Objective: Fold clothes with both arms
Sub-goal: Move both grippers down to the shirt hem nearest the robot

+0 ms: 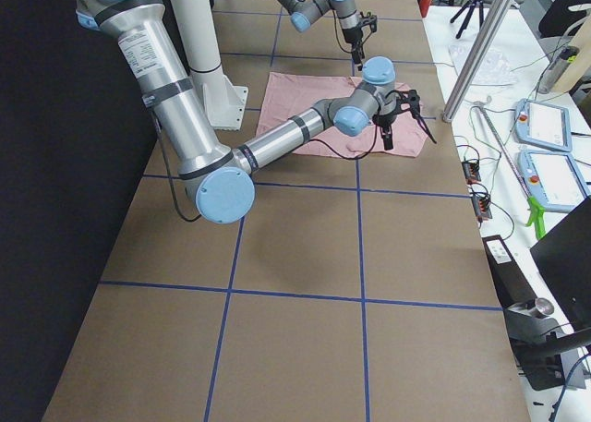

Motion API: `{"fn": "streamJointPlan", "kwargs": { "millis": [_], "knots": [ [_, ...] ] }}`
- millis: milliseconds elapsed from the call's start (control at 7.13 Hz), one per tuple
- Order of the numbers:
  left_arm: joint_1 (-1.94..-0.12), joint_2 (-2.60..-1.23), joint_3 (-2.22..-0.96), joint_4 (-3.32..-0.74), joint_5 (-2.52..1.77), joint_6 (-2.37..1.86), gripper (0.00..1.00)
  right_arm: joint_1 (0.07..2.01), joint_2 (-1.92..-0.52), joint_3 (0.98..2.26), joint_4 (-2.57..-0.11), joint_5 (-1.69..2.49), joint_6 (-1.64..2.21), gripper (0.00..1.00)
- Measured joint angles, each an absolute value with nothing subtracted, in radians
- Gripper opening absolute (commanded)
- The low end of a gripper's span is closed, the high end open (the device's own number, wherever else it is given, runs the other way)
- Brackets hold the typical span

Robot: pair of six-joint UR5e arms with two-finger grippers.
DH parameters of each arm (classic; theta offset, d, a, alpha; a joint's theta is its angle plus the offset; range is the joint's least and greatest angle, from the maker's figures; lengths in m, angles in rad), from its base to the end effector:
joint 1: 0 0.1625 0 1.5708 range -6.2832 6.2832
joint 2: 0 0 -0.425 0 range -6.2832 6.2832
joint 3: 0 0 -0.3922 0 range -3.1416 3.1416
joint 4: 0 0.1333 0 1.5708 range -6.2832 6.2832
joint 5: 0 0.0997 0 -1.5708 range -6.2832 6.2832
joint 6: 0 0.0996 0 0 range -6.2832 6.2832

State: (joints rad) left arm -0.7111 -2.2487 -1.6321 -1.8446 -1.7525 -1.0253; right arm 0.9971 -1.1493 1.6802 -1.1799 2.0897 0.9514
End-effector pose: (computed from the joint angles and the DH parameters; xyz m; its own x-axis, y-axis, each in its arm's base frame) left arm 0.4492 -0.5392 0.1966 0.6156 0.1432 -0.7749 0.2414 0.9018 0.3584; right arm -0.2776 -0.5841 0.3246 0.5660 -0.0529 0.8227 -0.2288 0.9486 0.2185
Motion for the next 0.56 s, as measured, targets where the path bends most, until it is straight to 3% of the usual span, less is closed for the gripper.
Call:
{"fn": "streamJointPlan", "kwargs": {
  "millis": [281,561],
  "knots": [
    [-0.642,-2.12,-1.835,-1.878,-1.769,-1.066,1.0,0.769,-1.31,1.959,-1.245,1.895,1.225,0.91],
    [-0.509,-1.996,-1.98,-1.901,-1.727,-1.226,1.0,0.509,-1.476,2.149,-1.27,1.683,1.482,0.81]
  ]
}}
